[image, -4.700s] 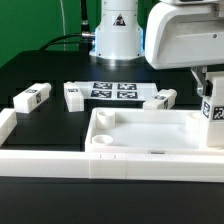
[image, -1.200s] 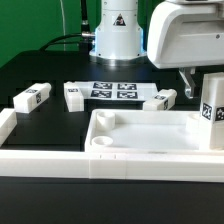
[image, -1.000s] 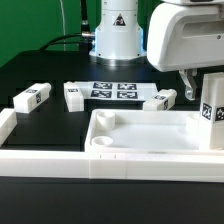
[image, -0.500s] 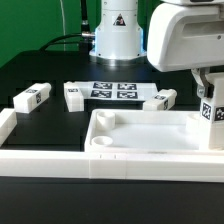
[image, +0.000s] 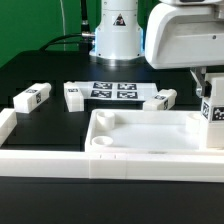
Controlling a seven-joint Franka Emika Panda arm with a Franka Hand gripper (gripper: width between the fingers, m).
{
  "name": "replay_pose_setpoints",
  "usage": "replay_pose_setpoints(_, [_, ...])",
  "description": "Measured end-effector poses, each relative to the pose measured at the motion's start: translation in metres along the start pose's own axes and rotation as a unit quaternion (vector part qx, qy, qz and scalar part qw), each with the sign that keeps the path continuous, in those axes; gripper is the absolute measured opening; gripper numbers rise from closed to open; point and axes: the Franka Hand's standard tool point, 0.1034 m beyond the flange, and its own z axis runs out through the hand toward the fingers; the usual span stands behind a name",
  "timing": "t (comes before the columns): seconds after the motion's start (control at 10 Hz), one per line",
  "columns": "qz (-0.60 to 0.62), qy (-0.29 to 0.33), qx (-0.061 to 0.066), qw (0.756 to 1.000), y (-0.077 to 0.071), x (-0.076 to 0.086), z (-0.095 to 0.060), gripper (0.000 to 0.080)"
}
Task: Assemble desk
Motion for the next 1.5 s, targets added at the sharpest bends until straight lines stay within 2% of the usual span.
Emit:
replay_pose_setpoints(0.2, [0.104,-0.002,0.007,0.995,0.0013,0.0001,0.0003,0.0289])
replay_pose_setpoints(0.4, [0.19,-0.002,0.007,0.982,0.0005,-0.0001,0.0008,0.029])
replay_pose_setpoints(0.6, [0.225,-0.002,0.007,0.974,0.0005,-0.0001,0.0008,0.029])
replay_pose_setpoints(1.0, [0.345,-0.005,0.01,0.938,-0.0005,-0.0003,0.0009,0.029])
replay_pose_setpoints(1.3, [0.47,-0.011,0.019,0.883,-0.0022,-0.0013,0.0018,0.029])
replay_pose_setpoints(1.5, [0.554,-0.013,0.03,0.832,-0.0029,-0.0011,0.0022,0.029])
